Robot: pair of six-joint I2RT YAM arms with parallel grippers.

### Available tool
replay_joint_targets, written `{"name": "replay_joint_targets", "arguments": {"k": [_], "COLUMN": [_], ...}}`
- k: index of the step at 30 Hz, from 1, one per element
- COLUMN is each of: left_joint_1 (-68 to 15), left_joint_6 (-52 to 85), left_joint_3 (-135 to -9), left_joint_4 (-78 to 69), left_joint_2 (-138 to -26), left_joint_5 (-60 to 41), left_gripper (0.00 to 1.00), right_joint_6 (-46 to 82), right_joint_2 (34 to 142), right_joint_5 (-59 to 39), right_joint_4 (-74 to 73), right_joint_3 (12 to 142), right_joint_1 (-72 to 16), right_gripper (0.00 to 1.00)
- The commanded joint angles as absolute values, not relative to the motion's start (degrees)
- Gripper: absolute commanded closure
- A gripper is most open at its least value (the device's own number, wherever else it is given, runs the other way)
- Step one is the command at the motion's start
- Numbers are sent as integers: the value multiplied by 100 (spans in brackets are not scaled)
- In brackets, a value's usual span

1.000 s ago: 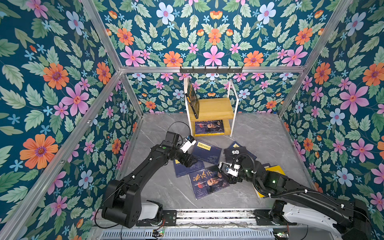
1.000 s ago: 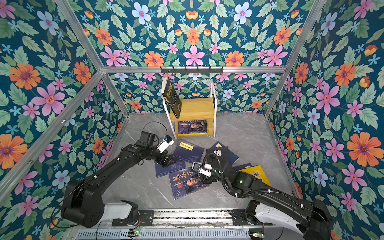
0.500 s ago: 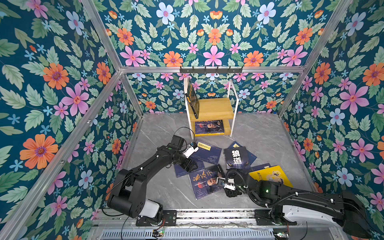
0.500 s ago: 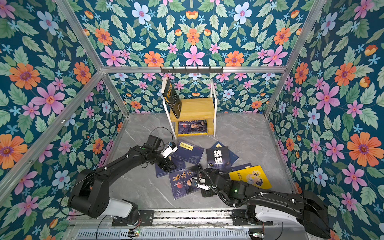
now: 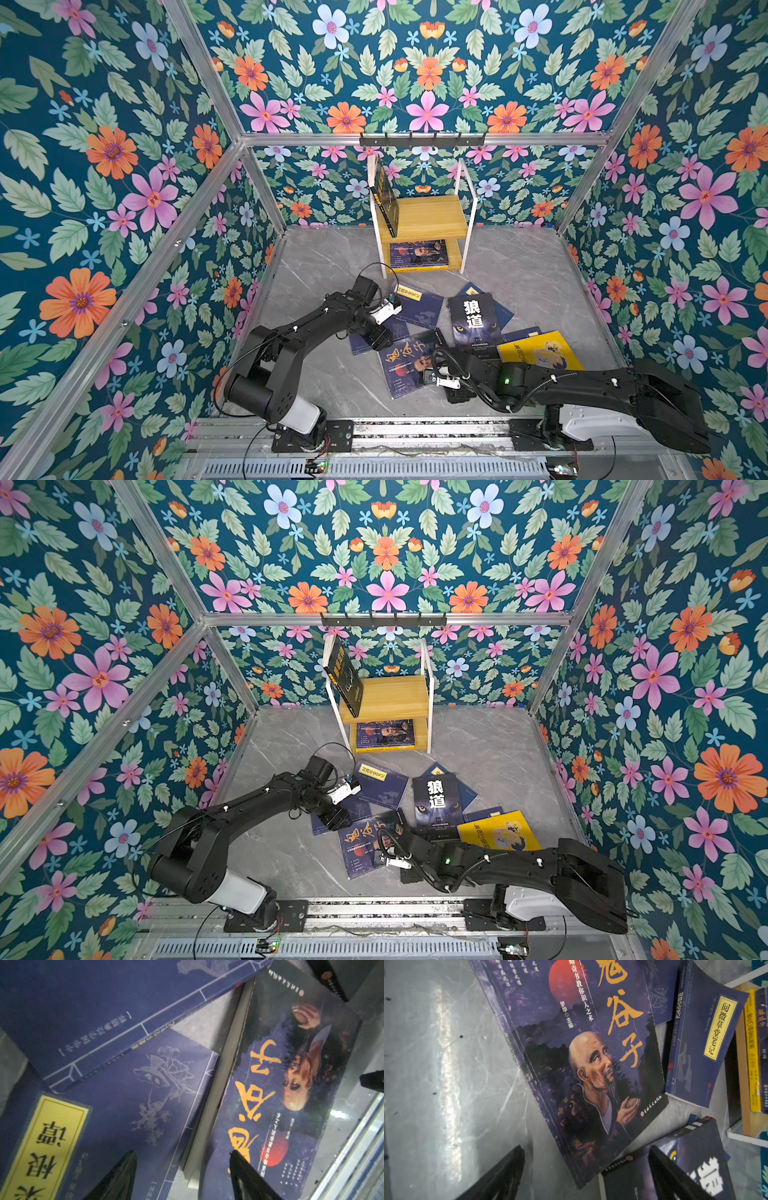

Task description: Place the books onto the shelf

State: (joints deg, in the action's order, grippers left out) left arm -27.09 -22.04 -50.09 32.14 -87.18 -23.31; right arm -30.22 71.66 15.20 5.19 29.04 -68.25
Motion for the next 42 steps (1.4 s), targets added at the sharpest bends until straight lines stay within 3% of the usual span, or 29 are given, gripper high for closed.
{"name": "replay_joint_targets", "arguments": {"k": [1, 8, 18, 29, 34, 37, 42], "left_joint_1": [-2742, -2751, -2865, -2891, -2892, -2892, -2892], "left_joint_6": [-2579, -2576, -2686, -2584, -2584, -2584, -2619], "left_joint_3": [-4920, -4566, -4244, -4185, -4184, -4176, -4081], "left_joint_4": [3501, 3133, 2804, 2619, 2619, 2611, 2585], "left_joint_2": [-8693, -8626, -8756, -8868, -8838, -8816, -8663], "left_joint_5": [-2085, -1811, -1820, -1654, -1690, -1679, -1629], "left_gripper": [30, 61, 92, 95, 96, 95, 96], "right_joint_6": [-3105, -3438, -4090, -5338, -5628, -5573, -5362], "right_joint_2": [7415, 8265, 8822, 8991, 9294, 9360, 9227], "right_joint_5": [1616, 1877, 2762, 3043, 3060, 2982, 2937], "right_joint_4": [-118, -616, -1912, -3772, -3841, -3910, -3511], "right_joint_3": [2883, 3101, 3037, 2870, 3071, 3093, 3156], "right_joint_1": [-6854, -7044, -7171, -7181, -7181, -7164, -7155], "right_gripper": [7, 7, 7, 9, 11, 19, 46]}}
